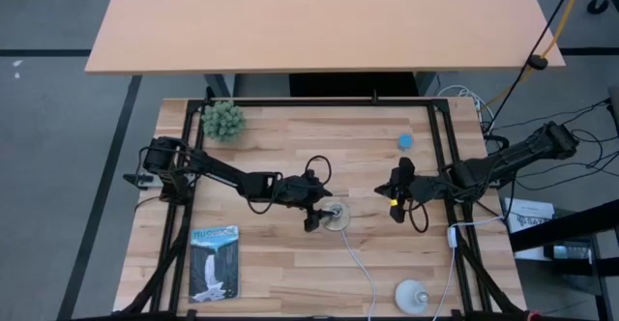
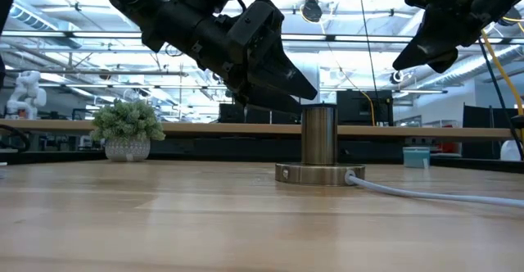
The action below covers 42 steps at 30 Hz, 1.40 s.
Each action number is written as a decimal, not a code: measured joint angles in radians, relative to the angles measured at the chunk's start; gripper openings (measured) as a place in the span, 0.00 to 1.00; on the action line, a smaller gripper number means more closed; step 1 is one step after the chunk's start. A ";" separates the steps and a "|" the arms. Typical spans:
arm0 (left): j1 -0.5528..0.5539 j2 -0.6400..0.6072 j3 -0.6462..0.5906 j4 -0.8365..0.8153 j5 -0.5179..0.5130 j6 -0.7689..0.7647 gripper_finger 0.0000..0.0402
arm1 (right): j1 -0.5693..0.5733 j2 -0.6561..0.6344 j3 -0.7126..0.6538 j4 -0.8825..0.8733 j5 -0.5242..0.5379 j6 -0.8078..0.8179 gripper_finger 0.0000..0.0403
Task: Screw lightbulb
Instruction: Insert the lightbulb into the desk lamp
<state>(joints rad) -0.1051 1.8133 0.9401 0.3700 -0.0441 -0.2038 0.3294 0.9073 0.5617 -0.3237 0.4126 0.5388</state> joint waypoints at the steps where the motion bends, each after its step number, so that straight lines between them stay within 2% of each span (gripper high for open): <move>1: 0.000 0.000 0.000 0.002 0.000 0.002 0.74 | 0.000 0.000 0.000 0.000 0.000 0.000 0.00; 11: 0.000 -0.007 0.000 0.006 0.000 0.003 0.74 | 0.000 -0.005 0.023 -0.029 -0.029 -0.024 0.00; 19: 0.000 -0.062 0.000 -0.019 0.001 0.004 0.74 | 0.001 0.030 0.254 -0.327 -0.052 -0.026 0.00; 22: -0.001 -0.064 0.000 -0.029 0.002 0.004 0.74 | 0.020 0.065 0.342 -0.478 -0.091 0.014 0.00; 28: -0.002 -0.064 0.000 -0.083 0.010 0.003 0.74 | 0.100 0.157 0.510 -0.829 -0.215 0.230 0.00; 31: -0.002 -0.064 0.000 -0.086 0.010 0.001 0.74 | 0.159 0.203 0.550 -0.924 -0.332 0.365 0.00; 35: -0.003 -0.064 0.000 -0.086 0.010 -0.005 0.74 | 0.274 0.261 0.554 -0.935 -0.443 0.507 0.00; 42: -0.027 -0.064 0.000 -0.089 0.010 -0.007 0.74 | 0.535 0.353 0.554 -0.881 -0.411 0.797 0.00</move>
<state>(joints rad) -0.1317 1.7493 0.9405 0.2813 -0.0345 -0.2111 0.8645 1.2608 1.1152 -1.2043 0.0015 1.3361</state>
